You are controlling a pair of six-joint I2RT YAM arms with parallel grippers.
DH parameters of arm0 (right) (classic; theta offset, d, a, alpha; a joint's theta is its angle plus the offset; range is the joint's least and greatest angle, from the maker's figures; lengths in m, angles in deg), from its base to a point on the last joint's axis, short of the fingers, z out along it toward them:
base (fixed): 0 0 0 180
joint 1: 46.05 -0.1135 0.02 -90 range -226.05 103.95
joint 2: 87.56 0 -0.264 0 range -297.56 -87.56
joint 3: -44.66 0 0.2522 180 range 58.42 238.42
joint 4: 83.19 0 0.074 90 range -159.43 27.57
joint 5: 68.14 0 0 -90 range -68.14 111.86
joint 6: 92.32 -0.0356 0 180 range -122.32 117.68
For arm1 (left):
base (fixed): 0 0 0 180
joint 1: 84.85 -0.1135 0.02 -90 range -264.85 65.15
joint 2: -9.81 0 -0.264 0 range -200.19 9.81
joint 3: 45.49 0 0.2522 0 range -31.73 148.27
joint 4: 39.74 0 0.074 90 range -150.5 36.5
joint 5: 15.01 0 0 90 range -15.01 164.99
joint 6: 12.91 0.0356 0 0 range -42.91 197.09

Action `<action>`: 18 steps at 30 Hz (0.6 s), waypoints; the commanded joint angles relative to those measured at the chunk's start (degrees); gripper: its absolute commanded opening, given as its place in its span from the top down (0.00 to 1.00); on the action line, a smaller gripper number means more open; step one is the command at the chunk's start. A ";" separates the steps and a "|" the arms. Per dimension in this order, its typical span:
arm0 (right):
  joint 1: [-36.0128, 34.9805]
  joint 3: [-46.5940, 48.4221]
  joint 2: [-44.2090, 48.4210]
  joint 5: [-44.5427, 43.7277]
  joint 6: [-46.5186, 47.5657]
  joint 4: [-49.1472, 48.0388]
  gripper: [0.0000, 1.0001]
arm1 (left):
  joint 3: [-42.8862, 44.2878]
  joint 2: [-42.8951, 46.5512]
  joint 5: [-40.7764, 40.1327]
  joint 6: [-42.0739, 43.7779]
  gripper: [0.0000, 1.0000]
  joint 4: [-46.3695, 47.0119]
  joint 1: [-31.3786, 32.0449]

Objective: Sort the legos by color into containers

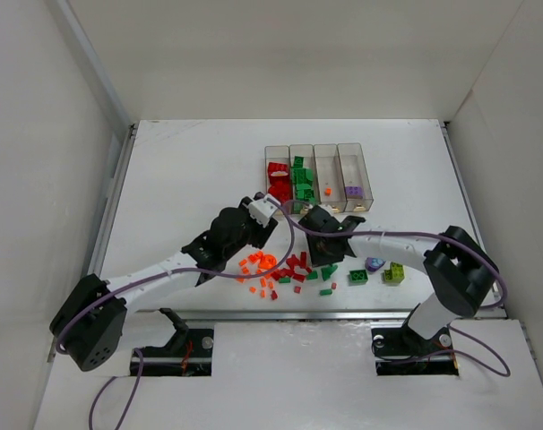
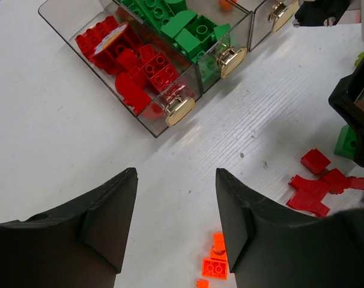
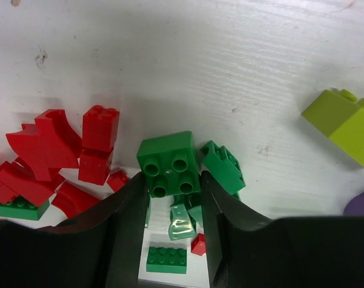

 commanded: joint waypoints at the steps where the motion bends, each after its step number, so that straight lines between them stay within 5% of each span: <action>1: -0.55 3.57 4.07 -4.70 -0.20 0.68 1.00 | -0.15 1.96 -0.69 -0.39 0.50 -0.74 0.28; 10: 7.43 18.87 5.25 -6.39 8.48 0.17 1.00 | 0.38 6.17 3.95 7.43 0.46 -5.04 0.28; 18: 14.92 36.61 -14.60 -0.76 16.75 -2.92 0.94 | 3.63 3.02 21.99 21.05 0.24 -13.22 0.81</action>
